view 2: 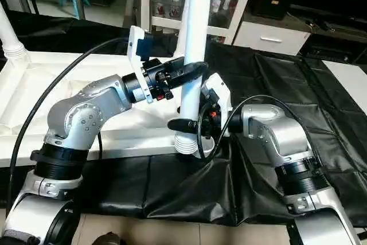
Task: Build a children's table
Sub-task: Insert table leg to table base
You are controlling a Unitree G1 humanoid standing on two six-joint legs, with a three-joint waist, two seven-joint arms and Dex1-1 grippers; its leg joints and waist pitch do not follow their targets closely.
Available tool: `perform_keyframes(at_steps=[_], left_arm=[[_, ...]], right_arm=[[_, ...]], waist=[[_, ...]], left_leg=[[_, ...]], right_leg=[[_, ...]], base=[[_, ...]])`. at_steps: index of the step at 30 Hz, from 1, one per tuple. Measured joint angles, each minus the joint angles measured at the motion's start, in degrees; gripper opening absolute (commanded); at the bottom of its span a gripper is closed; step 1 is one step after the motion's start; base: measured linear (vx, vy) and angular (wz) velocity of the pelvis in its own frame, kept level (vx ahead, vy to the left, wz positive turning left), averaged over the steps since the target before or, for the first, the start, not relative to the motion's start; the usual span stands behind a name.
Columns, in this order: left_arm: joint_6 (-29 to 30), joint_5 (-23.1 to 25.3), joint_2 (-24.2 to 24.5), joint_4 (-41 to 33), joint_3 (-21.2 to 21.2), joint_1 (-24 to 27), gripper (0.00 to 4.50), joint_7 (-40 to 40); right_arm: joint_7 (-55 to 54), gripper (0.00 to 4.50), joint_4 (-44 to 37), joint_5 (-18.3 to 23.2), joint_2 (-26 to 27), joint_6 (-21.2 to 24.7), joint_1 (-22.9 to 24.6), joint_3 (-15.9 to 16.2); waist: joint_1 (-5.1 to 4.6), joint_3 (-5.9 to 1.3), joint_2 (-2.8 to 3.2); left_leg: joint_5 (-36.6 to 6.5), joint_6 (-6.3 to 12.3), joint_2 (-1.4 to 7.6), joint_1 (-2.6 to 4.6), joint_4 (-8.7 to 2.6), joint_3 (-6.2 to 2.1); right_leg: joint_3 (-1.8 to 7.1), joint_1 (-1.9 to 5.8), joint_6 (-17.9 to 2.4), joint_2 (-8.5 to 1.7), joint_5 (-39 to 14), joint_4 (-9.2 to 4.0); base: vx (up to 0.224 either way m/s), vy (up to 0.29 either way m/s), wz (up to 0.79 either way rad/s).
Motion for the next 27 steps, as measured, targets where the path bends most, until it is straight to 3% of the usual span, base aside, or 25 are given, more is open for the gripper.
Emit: perform_keyframes(at_steps=[12,27], left_arm=[[0.0,0.0,0.0,0.0,-0.4,0.0,1.81,-0.2],[0.1,0.0,1.6,-2.7,-1.3,0.1,1.81,-1.8]], right_arm=[[1.1,1.97,0.0,-0.4,-0.7,0.0,1.5,1.2],[1.4,1.9,-1.3,-0.9,-0.6,-1.3,1.5,1.2]], waist=[[-0.02,0.0,0.0],[-0.04,0.0,0.0]], left_leg=[[0.0,0.0,0.0,0.0,0.0,0.0],[0.0,0.0,0.0,0.01,0.0,0.0]], right_leg=[[0.0,0.0,0.0,0.0,0.0,0.0],[0.0,0.01,0.0,0.0,0.0,0.0]], base=[[0.0,0.0,0.0],[0.0,0.0,0.0]])
